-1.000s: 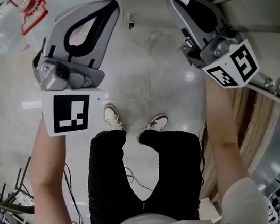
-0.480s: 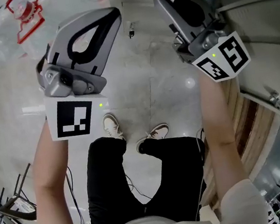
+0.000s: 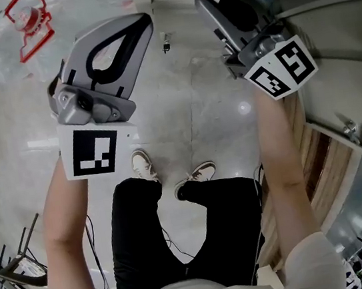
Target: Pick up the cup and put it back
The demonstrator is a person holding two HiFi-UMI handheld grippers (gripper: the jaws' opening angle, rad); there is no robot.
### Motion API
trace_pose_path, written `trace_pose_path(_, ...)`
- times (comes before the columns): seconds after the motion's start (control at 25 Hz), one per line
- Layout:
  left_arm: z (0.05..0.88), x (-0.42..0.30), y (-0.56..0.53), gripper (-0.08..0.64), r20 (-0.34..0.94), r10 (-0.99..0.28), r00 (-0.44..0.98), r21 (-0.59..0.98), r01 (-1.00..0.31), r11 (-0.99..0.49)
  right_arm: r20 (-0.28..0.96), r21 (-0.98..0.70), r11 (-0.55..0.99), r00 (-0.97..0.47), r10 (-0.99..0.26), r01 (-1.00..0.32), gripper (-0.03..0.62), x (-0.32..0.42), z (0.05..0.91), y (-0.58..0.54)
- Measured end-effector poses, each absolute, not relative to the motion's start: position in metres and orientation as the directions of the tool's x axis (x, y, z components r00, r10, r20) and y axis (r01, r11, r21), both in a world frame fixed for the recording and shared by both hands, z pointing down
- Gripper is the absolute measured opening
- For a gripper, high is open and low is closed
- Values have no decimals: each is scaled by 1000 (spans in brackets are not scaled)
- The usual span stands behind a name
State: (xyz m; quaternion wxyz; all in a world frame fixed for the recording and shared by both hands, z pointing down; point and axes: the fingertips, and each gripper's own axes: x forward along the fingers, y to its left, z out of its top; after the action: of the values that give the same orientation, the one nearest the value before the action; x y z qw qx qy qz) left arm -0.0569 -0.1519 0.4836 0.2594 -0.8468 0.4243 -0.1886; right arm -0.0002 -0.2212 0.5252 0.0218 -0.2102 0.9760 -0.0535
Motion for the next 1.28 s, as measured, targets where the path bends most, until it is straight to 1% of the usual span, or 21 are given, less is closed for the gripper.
trace_pose_path(0.12,478,-57,-153,20,96,-820,564,-590,-631,-503,19,-101,886,-892,-452,-452,61,10,529,-229)
trace_pose_path(0.4,474,-52,-150,20,111,-818,564,-576,-634,-516,50,-140,847,-858,-511,-513,80,26,532,-233)
trace_pose_path(0.6,468,-54,-153,20,117,-819,561,-576,-634,-516,70,-139,831,-842,-535,-539,164,36,530,-227)
trace_pose_path(0.76,463,-53,-150,20,136,-818,558,-562,-637,-527,85,-158,808,-823,-562,-568,173,49,522,-217)
trace_pose_path(0.84,457,-53,-146,20,146,-818,556,-558,-637,-532,92,-177,792,-811,-577,-584,170,54,517,-209)
trace_pose_path(0.88,454,-53,-143,20,149,-819,555,-555,-638,-533,99,-181,784,-804,-587,-594,154,57,514,-204)
trace_pose_path(1.0,440,-52,-137,20,156,-820,551,-540,-647,-538,124,-177,760,-780,-613,-625,50,66,503,-192)
trace_pose_path(1.12,424,-48,-130,20,168,-816,553,-528,-648,-548,143,-185,751,-774,-617,-634,27,71,488,-180)
trace_pose_path(1.28,394,-43,-120,20,173,-807,565,-528,-638,-560,140,-190,741,-764,-629,-644,18,75,452,-166)
